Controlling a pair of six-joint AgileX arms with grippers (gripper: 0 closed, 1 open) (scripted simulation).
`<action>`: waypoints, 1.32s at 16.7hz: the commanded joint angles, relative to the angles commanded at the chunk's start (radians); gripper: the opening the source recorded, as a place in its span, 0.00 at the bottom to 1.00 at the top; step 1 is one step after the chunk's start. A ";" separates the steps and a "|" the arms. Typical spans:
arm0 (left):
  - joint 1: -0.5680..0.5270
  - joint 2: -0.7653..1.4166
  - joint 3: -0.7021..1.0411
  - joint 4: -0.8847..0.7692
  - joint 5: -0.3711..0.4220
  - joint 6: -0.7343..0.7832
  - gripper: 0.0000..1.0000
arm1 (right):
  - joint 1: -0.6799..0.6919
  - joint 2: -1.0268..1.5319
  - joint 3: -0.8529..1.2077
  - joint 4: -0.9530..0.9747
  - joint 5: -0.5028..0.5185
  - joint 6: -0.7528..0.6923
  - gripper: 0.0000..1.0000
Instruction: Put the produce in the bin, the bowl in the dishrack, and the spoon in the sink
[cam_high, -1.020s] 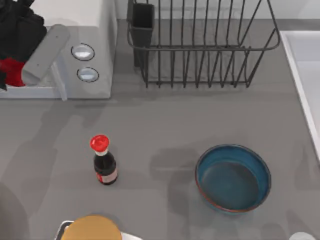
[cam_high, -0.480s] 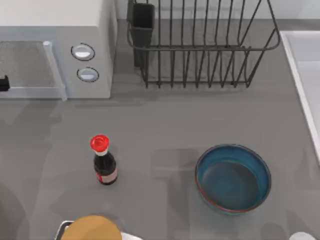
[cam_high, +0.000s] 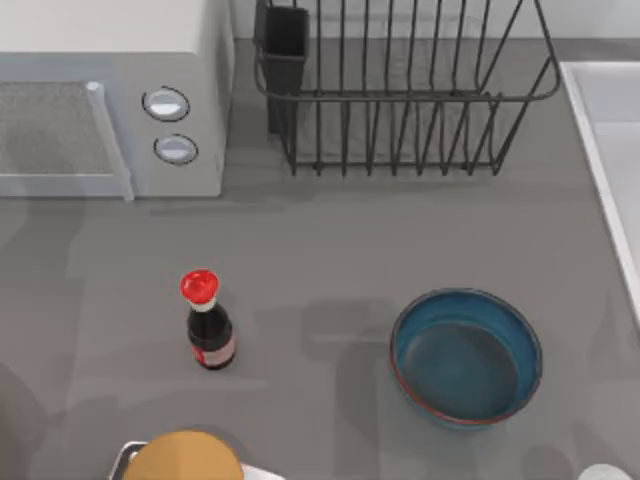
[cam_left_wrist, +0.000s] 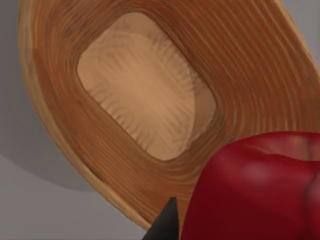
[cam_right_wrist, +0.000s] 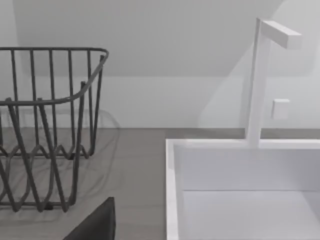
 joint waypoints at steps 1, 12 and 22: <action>0.003 0.001 -0.003 0.002 -0.001 0.013 0.00 | 0.000 0.000 0.000 0.000 0.000 0.000 1.00; 0.044 -0.010 -0.154 0.164 -0.010 0.061 0.00 | 0.000 0.000 0.000 0.000 0.000 0.000 1.00; 0.085 -0.016 -0.283 0.296 -0.017 0.103 0.15 | 0.000 0.000 0.000 0.000 0.000 0.000 1.00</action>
